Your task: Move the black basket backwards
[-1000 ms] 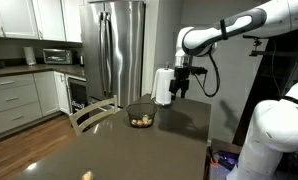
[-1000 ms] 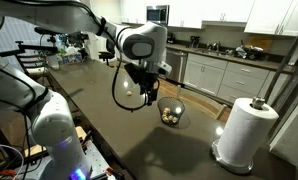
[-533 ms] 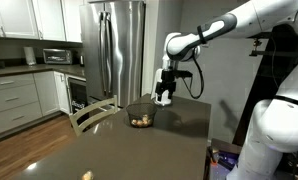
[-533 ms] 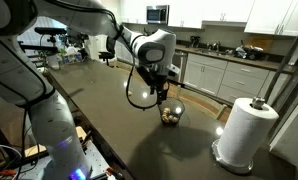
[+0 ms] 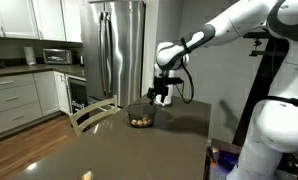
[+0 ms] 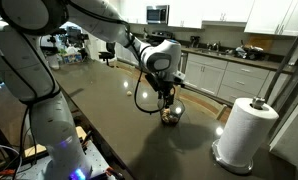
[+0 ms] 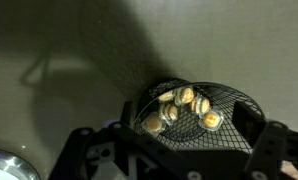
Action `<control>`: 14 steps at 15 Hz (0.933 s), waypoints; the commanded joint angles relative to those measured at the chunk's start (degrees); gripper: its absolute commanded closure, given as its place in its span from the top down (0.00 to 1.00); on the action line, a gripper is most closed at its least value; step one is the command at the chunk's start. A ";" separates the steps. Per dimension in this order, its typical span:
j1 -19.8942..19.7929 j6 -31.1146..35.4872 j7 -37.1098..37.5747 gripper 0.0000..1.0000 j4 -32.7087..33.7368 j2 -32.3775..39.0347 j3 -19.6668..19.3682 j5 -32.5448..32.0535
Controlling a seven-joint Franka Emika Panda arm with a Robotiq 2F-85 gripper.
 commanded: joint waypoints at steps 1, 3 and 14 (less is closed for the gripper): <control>-1.04 2.34 -0.63 1.00 2.72 4.50 -0.61 2.39; -1.60 3.81 -0.76 1.00 3.42 6.54 -1.24 3.33; -3.59 11.16 -1.93 0.58 6.05 16.70 -1.04 14.63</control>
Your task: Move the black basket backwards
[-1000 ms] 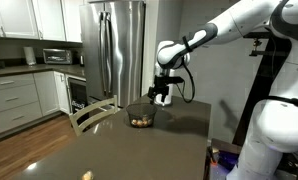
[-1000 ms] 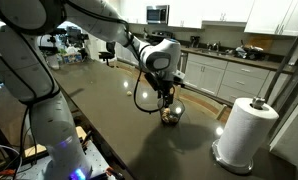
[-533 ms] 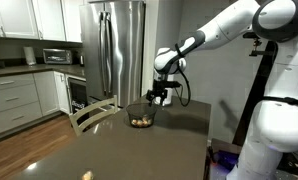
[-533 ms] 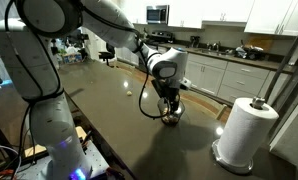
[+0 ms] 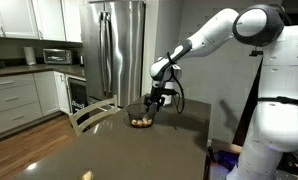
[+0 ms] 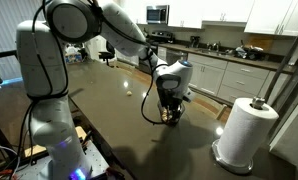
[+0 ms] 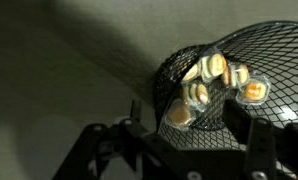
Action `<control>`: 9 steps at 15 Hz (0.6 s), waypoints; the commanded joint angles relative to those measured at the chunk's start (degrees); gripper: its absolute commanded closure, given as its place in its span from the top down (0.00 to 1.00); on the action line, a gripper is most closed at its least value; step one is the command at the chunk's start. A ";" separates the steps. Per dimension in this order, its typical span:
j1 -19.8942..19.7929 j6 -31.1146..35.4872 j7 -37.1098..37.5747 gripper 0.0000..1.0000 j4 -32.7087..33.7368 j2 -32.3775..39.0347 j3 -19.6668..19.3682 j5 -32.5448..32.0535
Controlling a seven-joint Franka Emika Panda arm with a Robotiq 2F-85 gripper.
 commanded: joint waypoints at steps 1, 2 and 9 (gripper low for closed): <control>-1.25 1.69 -1.44 0.53 1.36 2.60 0.92 2.34; -1.25 2.10 -1.32 0.45 1.24 2.82 0.92 2.27; -1.41 1.91 -0.38 0.06 0.67 1.90 0.54 0.58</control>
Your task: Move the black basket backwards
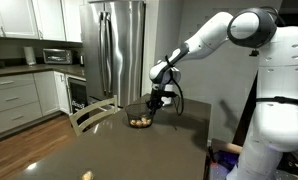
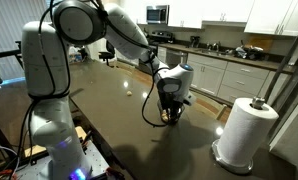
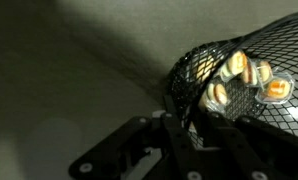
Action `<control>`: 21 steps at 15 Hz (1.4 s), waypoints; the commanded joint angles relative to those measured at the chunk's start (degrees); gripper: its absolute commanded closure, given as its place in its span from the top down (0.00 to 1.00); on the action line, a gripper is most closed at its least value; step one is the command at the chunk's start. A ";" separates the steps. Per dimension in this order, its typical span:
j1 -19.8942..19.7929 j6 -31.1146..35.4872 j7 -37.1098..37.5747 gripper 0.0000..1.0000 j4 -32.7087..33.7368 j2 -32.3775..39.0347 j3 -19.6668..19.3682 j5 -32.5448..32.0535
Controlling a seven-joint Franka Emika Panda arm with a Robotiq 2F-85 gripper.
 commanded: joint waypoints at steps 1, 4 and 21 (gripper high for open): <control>-0.78 0.67 -0.27 0.05 0.15 -0.48 0.54 -0.24; -0.30 -0.18 -0.70 0.03 -0.02 -1.03 0.86 -1.38; 7.22 -13.02 -11.18 0.06 0.29 -3.44 9.85 -11.00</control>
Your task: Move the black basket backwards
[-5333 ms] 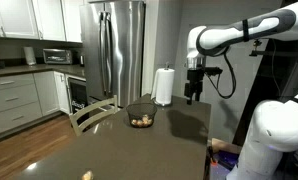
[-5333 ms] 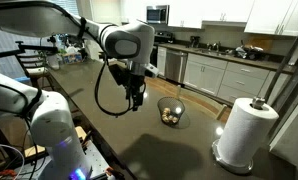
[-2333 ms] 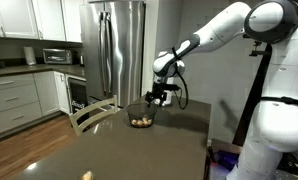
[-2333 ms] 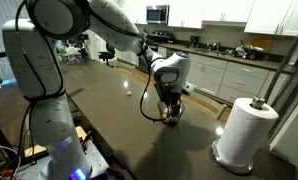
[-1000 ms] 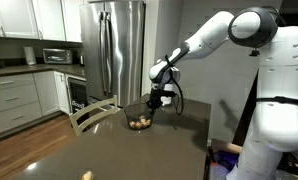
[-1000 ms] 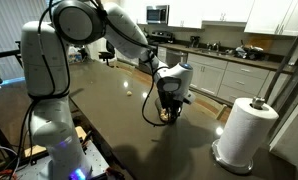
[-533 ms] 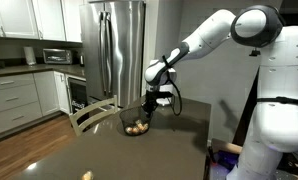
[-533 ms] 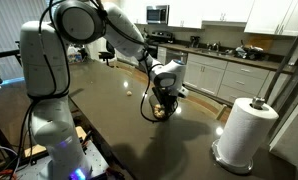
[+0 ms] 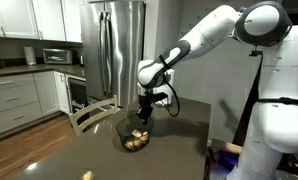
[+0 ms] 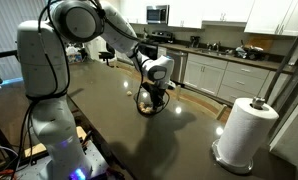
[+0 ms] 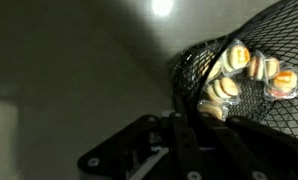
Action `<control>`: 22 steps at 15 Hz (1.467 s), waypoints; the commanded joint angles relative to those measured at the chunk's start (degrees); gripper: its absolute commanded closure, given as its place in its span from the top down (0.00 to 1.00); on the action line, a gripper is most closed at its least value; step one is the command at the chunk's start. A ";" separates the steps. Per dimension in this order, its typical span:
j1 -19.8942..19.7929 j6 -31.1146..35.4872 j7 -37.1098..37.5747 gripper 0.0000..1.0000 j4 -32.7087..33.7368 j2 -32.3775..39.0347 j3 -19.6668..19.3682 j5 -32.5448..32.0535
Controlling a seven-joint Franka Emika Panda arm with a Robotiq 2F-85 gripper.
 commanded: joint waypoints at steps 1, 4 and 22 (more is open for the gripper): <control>1.47 -4.13 -4.77 0.06 0.16 -1.29 1.80 -1.70; 3.19 -6.15 -6.65 0.06 0.64 -0.39 3.49 -2.93; 10.57 -15.55 -10.67 0.06 4.42 4.49 10.19 -11.57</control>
